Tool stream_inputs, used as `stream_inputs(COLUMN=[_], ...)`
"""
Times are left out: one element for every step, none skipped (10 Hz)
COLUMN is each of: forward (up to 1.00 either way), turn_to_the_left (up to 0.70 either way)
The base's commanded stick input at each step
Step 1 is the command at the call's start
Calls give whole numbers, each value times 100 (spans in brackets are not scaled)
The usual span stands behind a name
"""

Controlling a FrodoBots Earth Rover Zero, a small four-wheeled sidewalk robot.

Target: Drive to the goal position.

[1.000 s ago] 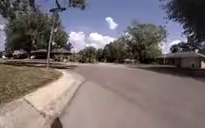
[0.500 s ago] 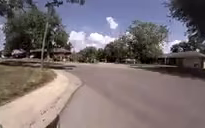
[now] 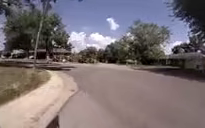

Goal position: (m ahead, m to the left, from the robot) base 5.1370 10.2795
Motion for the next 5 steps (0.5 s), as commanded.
stream_inputs(forward=[100, 100, 100, 100, 100], turn_to_the_left=[0, 0, 0, 0, 0])
